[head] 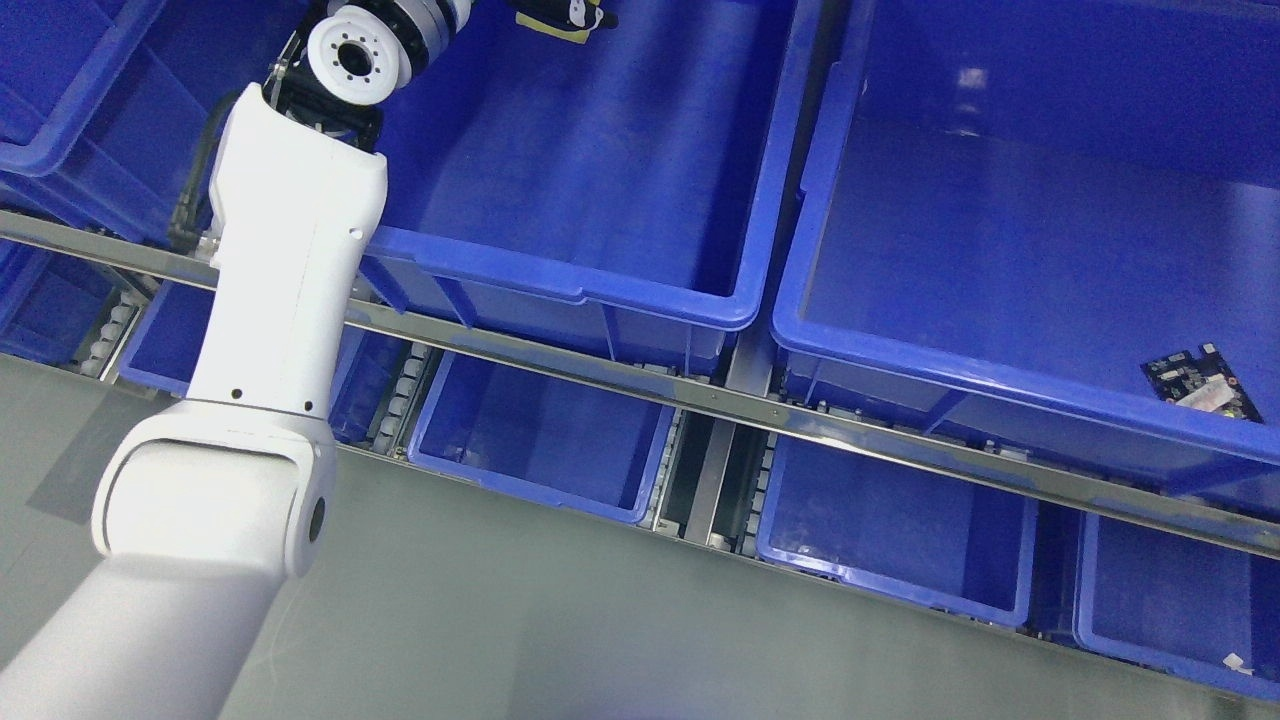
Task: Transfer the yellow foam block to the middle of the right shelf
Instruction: 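Open the left hand to release the cube inside the bin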
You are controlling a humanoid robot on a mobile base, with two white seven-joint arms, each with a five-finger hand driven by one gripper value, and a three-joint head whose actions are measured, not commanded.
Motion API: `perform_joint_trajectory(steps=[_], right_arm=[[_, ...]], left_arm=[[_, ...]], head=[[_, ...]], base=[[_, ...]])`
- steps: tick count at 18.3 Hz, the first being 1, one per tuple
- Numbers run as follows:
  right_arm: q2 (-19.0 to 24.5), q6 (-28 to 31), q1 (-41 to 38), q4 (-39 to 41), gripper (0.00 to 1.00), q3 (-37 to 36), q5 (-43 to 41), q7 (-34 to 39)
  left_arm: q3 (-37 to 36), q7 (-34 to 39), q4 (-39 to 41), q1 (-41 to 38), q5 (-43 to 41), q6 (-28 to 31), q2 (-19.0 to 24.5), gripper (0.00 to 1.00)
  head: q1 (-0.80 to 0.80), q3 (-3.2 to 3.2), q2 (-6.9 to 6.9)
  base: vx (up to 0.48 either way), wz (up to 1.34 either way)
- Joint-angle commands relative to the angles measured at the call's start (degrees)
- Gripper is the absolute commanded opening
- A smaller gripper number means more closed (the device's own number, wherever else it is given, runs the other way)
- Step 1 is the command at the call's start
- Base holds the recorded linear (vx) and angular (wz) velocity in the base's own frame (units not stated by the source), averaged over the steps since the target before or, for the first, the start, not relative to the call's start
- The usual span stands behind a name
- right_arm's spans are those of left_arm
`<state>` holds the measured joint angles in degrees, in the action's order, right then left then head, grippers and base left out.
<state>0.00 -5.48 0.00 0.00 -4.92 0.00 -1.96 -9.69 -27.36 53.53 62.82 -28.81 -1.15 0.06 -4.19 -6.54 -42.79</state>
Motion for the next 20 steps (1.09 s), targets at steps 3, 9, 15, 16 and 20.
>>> perform_joint_trajectory(steps=[3, 9, 15, 16, 20], right_arm=[[-1.0, 0.0, -0.1, 1.0, 1.00, 0.0, 0.2, 0.0], [-1.0, 0.0, -0.1, 1.0, 1.00, 0.0, 0.2, 0.0], [-1.0, 0.0, -0.1, 1.0, 1.00, 0.0, 0.2, 0.0], [-1.0, 0.0, -0.1, 1.0, 1.00, 0.0, 0.2, 0.0], [-1.0, 0.0, -0.1, 1.0, 1.00, 0.0, 0.2, 0.0]], left_arm=[[-0.6, 0.6, 0.0, 0.5, 0.0, 0.3, 0.9, 0.97], [-4.0, 0.1, -0.4, 2.2, -1.7, 1.4, 0.9, 0.45], [-3.8, -0.9, -0.9, 2.0, -1.3, 4.2, 0.9, 0.03], [-3.3, -0.9, -0.9, 2.0, -1.2, 4.4, 0.9, 0.25], [-1.7, -0.8, -0.8, 2.0, -0.7, 5.6, 0.9, 1.00]], head=[[0.00, 0.00, 0.00], [0.00, 0.00, 0.00], [0.00, 0.00, 0.00], [0.00, 0.00, 0.00], [0.00, 0.00, 0.00]], base=[[0.000, 0.00], [0.000, 0.00], [0.000, 0.00], [0.000, 0.00], [0.000, 0.00]])
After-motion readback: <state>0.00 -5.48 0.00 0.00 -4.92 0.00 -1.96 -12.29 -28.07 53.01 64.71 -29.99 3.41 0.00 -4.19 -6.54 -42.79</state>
